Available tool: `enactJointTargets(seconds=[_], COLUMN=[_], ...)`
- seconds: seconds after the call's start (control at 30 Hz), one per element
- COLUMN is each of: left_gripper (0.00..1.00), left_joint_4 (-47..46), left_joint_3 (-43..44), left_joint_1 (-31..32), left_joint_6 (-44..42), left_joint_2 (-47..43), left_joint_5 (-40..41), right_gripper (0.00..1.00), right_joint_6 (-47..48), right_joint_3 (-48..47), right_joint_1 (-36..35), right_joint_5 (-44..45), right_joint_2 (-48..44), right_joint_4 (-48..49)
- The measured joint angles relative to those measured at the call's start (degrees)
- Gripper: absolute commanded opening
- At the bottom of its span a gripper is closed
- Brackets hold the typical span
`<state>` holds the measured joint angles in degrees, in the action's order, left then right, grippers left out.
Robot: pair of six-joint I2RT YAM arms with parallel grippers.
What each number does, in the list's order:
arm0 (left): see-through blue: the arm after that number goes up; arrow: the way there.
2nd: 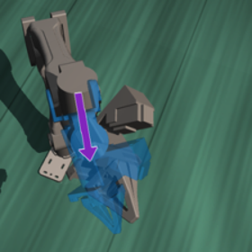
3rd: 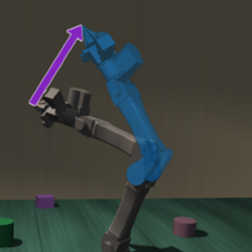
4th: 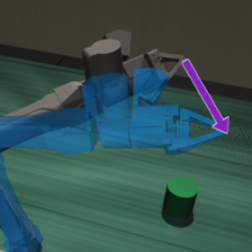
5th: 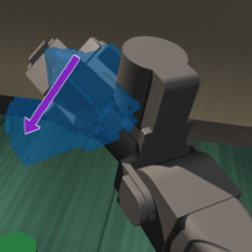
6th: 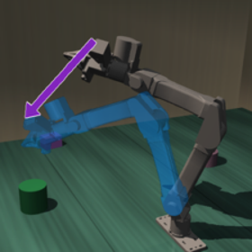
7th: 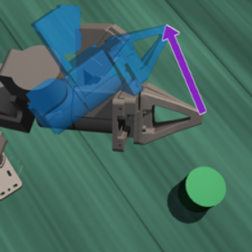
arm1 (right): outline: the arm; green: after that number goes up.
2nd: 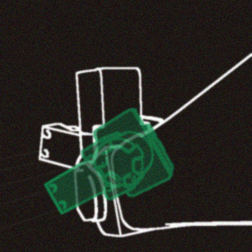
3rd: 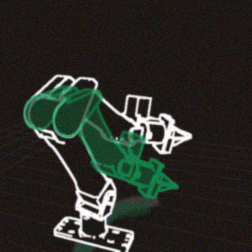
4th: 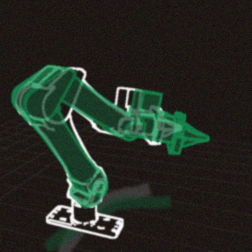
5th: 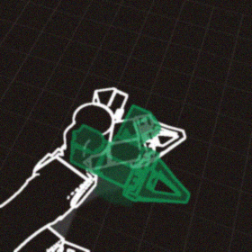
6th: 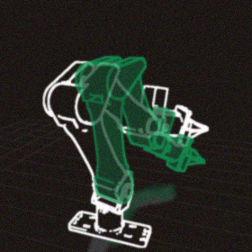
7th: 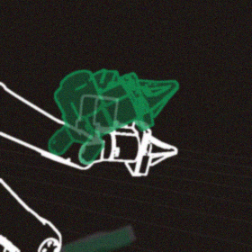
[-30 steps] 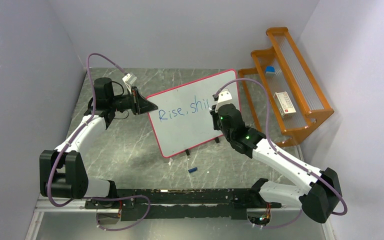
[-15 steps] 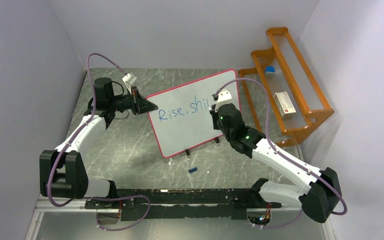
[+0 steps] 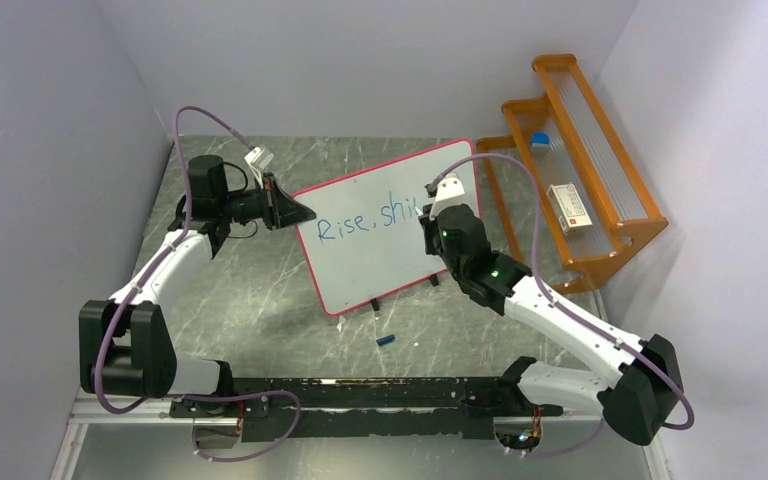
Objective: Write a sentence on the whiteboard
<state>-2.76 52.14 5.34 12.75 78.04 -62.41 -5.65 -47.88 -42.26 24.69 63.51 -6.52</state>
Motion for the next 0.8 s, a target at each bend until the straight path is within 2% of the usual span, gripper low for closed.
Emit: enactJointTargets(seconds=[0.8], left_gripper=[0.05], left_joint_4=[0.52], left_joint_3=[0.11], left_joint_1=[0.07], left_joint_6=[0.00], left_joint_2=[0.31], left_joint_5=[0.26], right_gripper=[0.00], right_joint_6=[1.46], right_joint_3=[-1.51], right_joint_1=[1.70], right_joint_5=[0.11], right_joint_2=[1.99], right_joint_4=[2.91])
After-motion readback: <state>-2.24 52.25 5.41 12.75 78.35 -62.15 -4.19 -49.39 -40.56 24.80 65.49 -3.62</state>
